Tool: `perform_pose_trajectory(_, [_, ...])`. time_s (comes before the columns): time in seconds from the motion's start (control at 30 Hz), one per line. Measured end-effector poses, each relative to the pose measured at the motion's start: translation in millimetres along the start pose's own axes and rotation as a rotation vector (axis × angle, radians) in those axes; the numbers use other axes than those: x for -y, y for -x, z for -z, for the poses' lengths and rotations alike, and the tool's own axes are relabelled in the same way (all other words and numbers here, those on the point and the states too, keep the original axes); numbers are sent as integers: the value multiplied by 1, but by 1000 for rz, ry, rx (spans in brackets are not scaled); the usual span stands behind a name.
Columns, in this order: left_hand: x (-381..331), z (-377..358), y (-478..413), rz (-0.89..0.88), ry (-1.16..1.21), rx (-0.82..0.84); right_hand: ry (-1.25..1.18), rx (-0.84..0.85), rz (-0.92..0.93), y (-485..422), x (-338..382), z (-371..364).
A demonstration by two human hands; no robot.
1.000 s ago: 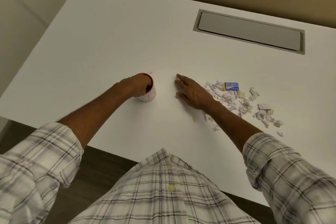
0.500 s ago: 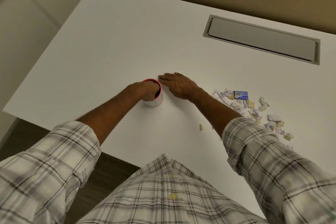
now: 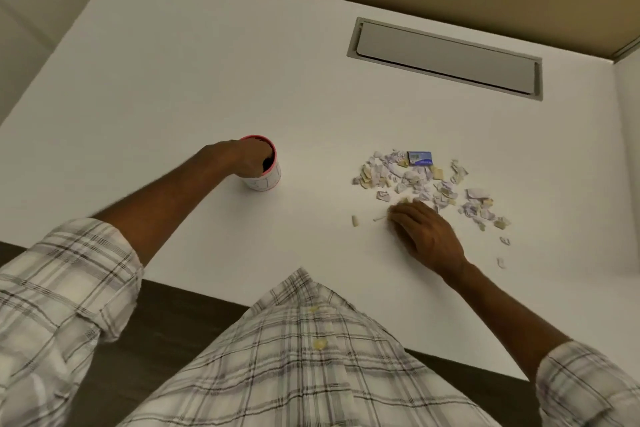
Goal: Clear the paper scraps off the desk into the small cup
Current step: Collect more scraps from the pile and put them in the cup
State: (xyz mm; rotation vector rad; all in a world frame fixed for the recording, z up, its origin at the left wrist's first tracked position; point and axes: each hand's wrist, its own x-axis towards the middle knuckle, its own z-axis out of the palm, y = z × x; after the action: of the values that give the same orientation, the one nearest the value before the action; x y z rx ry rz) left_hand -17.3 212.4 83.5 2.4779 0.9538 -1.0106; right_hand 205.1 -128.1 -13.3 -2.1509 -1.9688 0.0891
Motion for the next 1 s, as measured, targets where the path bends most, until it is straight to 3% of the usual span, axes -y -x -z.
perform_pose_trajectory(0.13, [5,9,10,-67,17,-53,-118,17,-257,3,1,9])
perform_pose_trajectory(0.23, [5,17,21,-139,-7,-110,-142,40,-308,-24,11,3])
perform_pose_trajectory(0.4, [0,25,38,-116,36,-203,-143,158,-302,-66,36,-14])
perform_pose_trajectory(0.5, [-4,24,47,-108,145,-377,-148,183,-185,-64,52,-20])
perform_pose_trajectory(0.6, [-22,12,57,-262,372,-608,-104,205,-12,-34,64,-25])
perform_pose_trajectory(0.67, [-41,-5,60,-399,474,-686,-80,161,-13,-8,66,-27])
perform_pose_trajectory(0.8, [-81,-58,46,-586,501,-526,-60,-27,-248,38,45,-21])
perform_pose_trajectory(0.9, [-109,-98,22,-436,368,-314,-121,-39,-470,53,23,-10])
perform_pose_trajectory(1.0, [-128,-122,-1,-367,147,-327,-190,31,-518,45,14,-5])
